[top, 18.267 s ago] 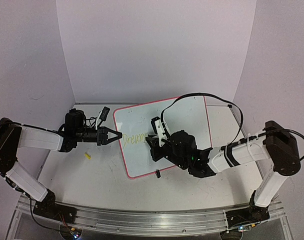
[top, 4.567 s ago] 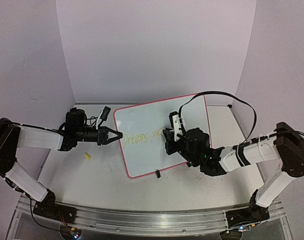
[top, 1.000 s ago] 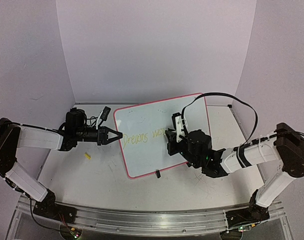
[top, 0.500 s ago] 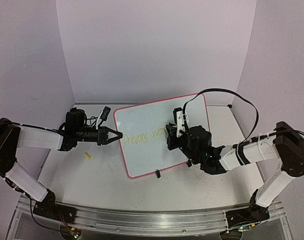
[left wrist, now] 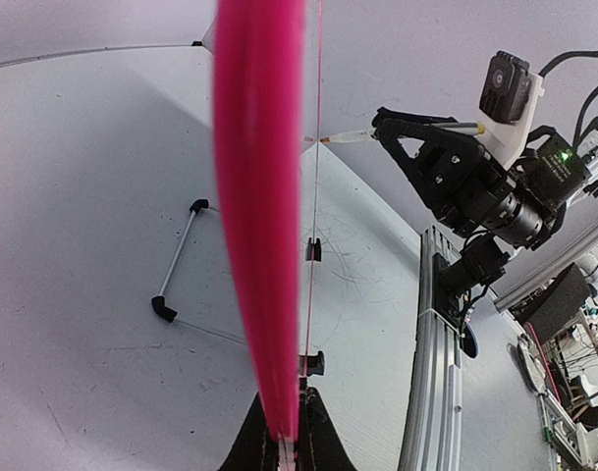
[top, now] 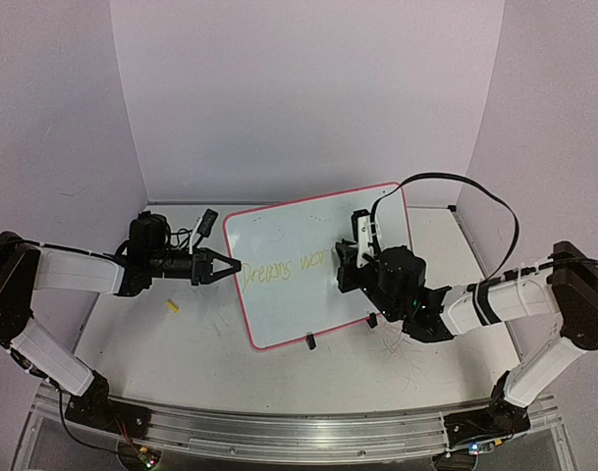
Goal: Write a sentence on the whiteboard
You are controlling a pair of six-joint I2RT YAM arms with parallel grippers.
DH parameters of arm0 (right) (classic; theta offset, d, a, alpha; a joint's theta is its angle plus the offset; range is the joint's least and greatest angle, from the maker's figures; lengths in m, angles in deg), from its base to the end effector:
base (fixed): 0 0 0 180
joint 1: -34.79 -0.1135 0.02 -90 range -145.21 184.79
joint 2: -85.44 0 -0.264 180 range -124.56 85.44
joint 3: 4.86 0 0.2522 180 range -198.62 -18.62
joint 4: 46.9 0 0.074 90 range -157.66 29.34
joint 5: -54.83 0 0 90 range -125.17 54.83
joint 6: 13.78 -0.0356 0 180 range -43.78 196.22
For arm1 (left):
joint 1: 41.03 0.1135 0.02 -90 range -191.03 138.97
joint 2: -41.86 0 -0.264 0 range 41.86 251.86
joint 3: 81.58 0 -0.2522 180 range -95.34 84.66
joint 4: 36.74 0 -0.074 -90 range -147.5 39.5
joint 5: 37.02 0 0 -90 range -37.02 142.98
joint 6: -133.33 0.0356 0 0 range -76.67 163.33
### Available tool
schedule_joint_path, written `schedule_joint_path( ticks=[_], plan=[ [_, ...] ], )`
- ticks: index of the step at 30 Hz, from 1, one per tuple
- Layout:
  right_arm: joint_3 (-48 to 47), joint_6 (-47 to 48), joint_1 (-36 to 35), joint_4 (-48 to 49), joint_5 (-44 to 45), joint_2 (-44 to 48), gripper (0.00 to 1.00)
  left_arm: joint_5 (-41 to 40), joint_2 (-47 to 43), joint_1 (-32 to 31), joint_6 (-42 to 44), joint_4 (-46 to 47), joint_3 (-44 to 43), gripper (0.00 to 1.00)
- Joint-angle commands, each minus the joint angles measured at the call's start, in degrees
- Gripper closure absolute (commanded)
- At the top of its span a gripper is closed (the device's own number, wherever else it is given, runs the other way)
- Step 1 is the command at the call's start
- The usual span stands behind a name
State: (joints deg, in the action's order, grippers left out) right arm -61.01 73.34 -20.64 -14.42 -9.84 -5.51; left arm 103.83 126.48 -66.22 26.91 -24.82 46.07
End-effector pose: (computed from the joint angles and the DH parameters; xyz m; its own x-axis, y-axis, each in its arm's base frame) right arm 0.2041 0.2693 0.2292 -0.0481 0.0102 -0.9988 -0.4999 0.8654 0.0329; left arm 0.2588 -0.1522 0.2081 -0.5638 0.0680 -0.8231 0.7999 0.2930 -0.5237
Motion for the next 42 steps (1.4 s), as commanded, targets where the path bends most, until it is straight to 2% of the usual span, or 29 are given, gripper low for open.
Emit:
schedule_joint_path(
  ticks=[1,7,24,42],
  plan=[
    [1.7,-0.1,0.3,3.5,-2.5,4.7,1.0,-1.3,-0.1,-1.3,3.9,-0.5,-1.2,1.0],
    [1.0,0.0,1.4,3.5,-5.8,3.0,1.0,-1.4,-0.5,-1.2,3.8,-0.5,-1.1,1.0],
    [-3.8,1.8,1.8,2.9,-1.7,-0.9,1.0,-1.4,-0.6,-1.3,3.9,-0.6,-1.0,1.0],
    [-1.6,-0.9,1.3,-1.6,-1.6,-0.8,1.0,-1.4,-0.8,-1.2,3.8,-0.5,-1.1,1.0]
  ],
)
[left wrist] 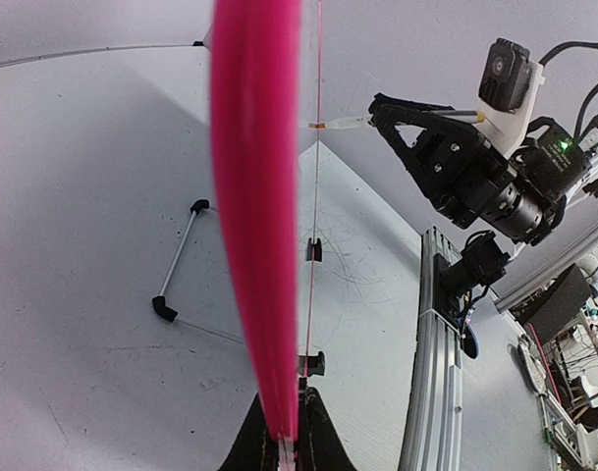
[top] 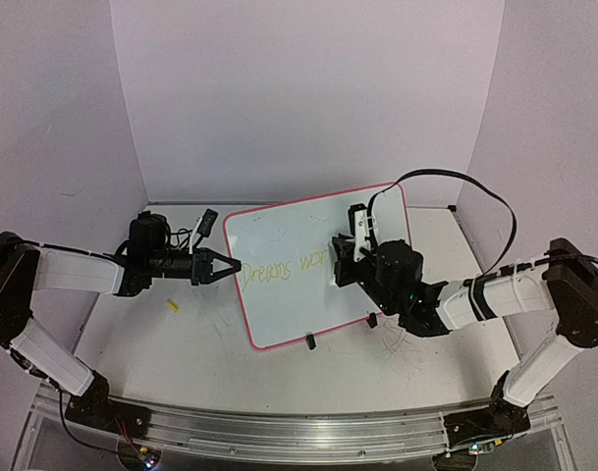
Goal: Write a sentence on the whiteboard
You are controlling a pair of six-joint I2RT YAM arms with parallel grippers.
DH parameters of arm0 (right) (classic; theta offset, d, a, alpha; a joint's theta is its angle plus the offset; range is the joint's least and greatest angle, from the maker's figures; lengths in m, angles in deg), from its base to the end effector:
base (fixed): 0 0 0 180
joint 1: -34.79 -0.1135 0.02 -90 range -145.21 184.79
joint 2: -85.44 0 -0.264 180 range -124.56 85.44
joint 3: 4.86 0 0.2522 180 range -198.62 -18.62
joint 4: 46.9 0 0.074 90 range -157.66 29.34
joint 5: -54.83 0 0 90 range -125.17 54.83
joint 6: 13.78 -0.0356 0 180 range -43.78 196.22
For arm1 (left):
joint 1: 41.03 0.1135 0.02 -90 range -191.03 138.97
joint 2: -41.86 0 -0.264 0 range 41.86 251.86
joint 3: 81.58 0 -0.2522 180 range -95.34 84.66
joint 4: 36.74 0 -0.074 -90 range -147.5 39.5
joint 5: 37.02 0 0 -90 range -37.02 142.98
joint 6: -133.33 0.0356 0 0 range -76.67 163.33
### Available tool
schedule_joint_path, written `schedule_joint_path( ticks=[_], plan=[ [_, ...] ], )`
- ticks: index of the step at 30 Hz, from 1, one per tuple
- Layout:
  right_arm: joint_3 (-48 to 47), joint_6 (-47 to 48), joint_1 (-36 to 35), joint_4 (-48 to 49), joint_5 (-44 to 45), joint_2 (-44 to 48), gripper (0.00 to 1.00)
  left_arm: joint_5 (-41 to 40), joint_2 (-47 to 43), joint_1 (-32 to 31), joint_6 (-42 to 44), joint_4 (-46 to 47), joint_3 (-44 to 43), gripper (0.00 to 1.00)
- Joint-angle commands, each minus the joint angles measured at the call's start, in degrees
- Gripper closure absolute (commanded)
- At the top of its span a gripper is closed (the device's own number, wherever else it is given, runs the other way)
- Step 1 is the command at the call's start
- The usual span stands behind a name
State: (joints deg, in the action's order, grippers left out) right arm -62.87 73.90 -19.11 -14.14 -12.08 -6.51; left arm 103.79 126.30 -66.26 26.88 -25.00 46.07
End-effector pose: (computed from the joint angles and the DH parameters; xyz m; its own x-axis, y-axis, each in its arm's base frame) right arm 0.2145 0.2705 0.2343 -0.0329 0.0181 -0.9993 -0.5113 0.8588 0.0324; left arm 0.2583 -0.1522 0.2087 -0.5641 0.0680 -0.8229 0.7997 0.2931 -0.5240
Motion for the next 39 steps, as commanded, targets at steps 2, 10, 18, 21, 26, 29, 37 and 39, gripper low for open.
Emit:
schedule_joint_path(
  ticks=[2,10,18,21,26,29,37,39],
  plan=[
    [0.7,-1.8,-0.5,-2.1,0.7,0.3,1.0,-1.4,-0.7,-1.2,3.9,-0.4,-1.1,1.0],
    [2.4,-3.5,-1.7,-2.8,1.6,0.6,1.0,-1.2,-0.2,-1.2,3.9,-0.4,-1.3,1.0],
    [4.0,-4.4,-2.1,-3.3,4.2,1.8,1.0,-1.2,-0.3,-1.2,3.8,-0.5,-1.3,1.0],
    [3.8,-3.6,-2.0,-3.3,5.8,2.4,1.0,-1.2,-0.3,-1.2,3.7,-0.4,-1.3,1.0],
    [3.4,-1.6,-2.0,-1.0,4.1,3.6,1.0,-1.2,-0.5,-1.2,3.7,-0.5,-1.2,1.0],
    [4.3,-0.7,-1.9,2.0,-0.1,5.1,1.0,-1.3,-0.8,-1.2,3.7,-0.5,-1.1,1.0],
    [1.9,0.2,-1.3,3.1,-1.8,3.5,1.0,-1.3,-0.8,-1.2,3.7,-0.5,-1.1,1.0],
    [1.0,0.3,-1.1,2.9,-1.7,2.4,1.0,-1.3,-0.8,-1.2,3.7,-0.5,-1.1,1.0]
  ],
)
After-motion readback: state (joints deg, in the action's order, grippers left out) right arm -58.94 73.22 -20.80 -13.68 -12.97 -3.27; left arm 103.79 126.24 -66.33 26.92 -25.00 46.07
